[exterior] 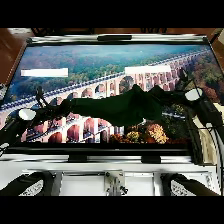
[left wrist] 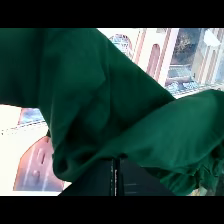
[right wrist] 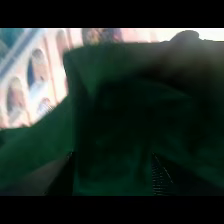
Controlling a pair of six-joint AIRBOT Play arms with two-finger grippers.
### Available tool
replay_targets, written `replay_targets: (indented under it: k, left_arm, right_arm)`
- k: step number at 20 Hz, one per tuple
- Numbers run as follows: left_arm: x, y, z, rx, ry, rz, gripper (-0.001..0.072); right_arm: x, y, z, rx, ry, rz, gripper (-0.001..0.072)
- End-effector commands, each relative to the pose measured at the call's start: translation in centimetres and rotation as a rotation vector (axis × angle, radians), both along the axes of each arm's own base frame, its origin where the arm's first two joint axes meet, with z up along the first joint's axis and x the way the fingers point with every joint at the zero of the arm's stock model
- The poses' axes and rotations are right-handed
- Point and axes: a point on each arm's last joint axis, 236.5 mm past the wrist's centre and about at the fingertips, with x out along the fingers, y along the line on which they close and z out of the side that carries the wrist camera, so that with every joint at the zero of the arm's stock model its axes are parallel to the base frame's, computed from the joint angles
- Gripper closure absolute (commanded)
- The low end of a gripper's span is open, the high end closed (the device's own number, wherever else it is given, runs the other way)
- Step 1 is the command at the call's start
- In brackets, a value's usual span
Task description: Fold the shirts.
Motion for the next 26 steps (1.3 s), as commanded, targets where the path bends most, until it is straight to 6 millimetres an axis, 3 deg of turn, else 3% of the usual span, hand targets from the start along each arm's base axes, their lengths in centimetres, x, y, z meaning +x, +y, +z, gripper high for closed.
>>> replay_targets:
  k: [1, 3, 5, 8, 12, 15, 18, 20, 22, 23, 26]
  left_arm:
    - [0.3, -0.5, 1.1, 0.015, -0.035, -0.045, 0.0676]
    - [0.2, -0.8, 1.4, 0.02, -0.041, -0.07, 0.0676]
    - [0.1, -0.9, 1.4, 0.021, -0.041, -0.082, 0.0676]
    - [-0.1, -1.0, 1.5, 0.018, -0.037, -0.091, 0.0676]
    - [-0.2, -1.1, 1.5, 0.017, -0.034, -0.094, 0.0676]
    - [-0.2, -1.1, 1.4, 0.017, -0.032, -0.096, 0.0676]
    - [-0.2, -1.1, 1.4, 0.017, -0.033, -0.095, 0.0676]
    - [-0.2, -1.1, 1.4, 0.017, -0.033, -0.095, 0.0676]
    - [-0.2, -1.1, 1.5, 0.017, -0.033, -0.095, 0.0676]
    - [-0.1, -1.0, 1.6, 0.017, -0.036, -0.094, 0.0676]
    - [0.8, -0.4, 4.2, 0.034, -0.101, -0.124, 0.0676]
  right_arm:
    - [-8.2, -4.7, -3.3, -0.117, 0.304, 0.129, 0.0138]
    - [-11.4, -4.0, -5.3, -0.014, 0.419, 0.12, 0.0138]
    - [-12.3, -1.6, -7.5, 0.076, 0.431, 0.085, 0.0137]
    - [-11.5, 1.7, -9.7, 0.122, 0.37, 0.024, 0.0137]
    - [-10.3, 4.9, -10.8, 0.156, 0.347, 0.007, 0.0138]
    - [-9.0, 6.1, -11.9, 0.178, 0.329, -0.029, 0.0138]
    - [-6.9, 6.5, -11.5, 0.197, 0.262, -0.104, 0.0158]
    - [-6.6, 6.9, -11.5, 0.184, 0.24, -0.105, 0.0347]
    - [-6.9, 7.5, -11.7, 0.166, 0.236, -0.079, 0.0602]
    - [-7.0, 7.5, -11.7, 0.162, 0.233, -0.066, 0.065]
    - [-7.2, 7.1, -9.7, 0.096, 0.156, 0.064, 0.0651]
